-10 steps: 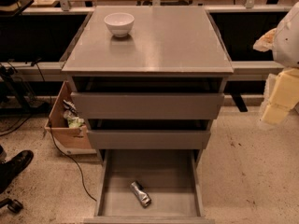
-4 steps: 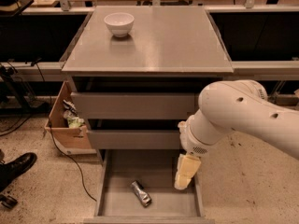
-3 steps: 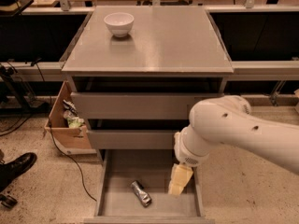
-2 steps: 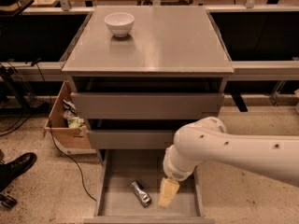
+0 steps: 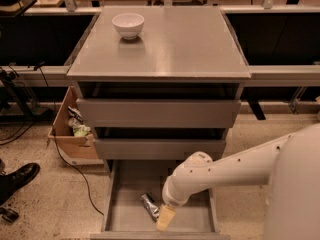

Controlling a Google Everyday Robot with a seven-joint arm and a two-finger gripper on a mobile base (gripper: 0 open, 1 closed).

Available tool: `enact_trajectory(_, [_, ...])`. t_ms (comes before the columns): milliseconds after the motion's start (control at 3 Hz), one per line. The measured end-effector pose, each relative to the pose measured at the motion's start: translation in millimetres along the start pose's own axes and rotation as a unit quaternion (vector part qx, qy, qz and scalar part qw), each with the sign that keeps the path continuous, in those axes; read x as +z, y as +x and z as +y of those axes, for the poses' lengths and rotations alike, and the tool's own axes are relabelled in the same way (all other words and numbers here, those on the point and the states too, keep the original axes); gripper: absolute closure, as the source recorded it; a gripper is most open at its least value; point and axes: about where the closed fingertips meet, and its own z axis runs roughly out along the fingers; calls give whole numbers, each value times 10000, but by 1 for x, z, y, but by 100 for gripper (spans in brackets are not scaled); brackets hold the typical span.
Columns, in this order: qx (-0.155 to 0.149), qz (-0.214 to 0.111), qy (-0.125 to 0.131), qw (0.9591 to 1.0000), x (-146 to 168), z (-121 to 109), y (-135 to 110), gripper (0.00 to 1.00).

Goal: Pick redbull can from bottom drawer and place on counter

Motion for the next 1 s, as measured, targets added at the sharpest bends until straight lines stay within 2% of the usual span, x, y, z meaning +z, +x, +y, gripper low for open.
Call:
enact_trajectory(333, [90, -98, -22, 9999, 68, -16, 5, 0])
enact_trajectory(667, [123, -130, -35, 9998, 70, -16, 6, 0])
enact_trajectory(1000, [415, -396, 94, 9983, 83, -30, 11, 0])
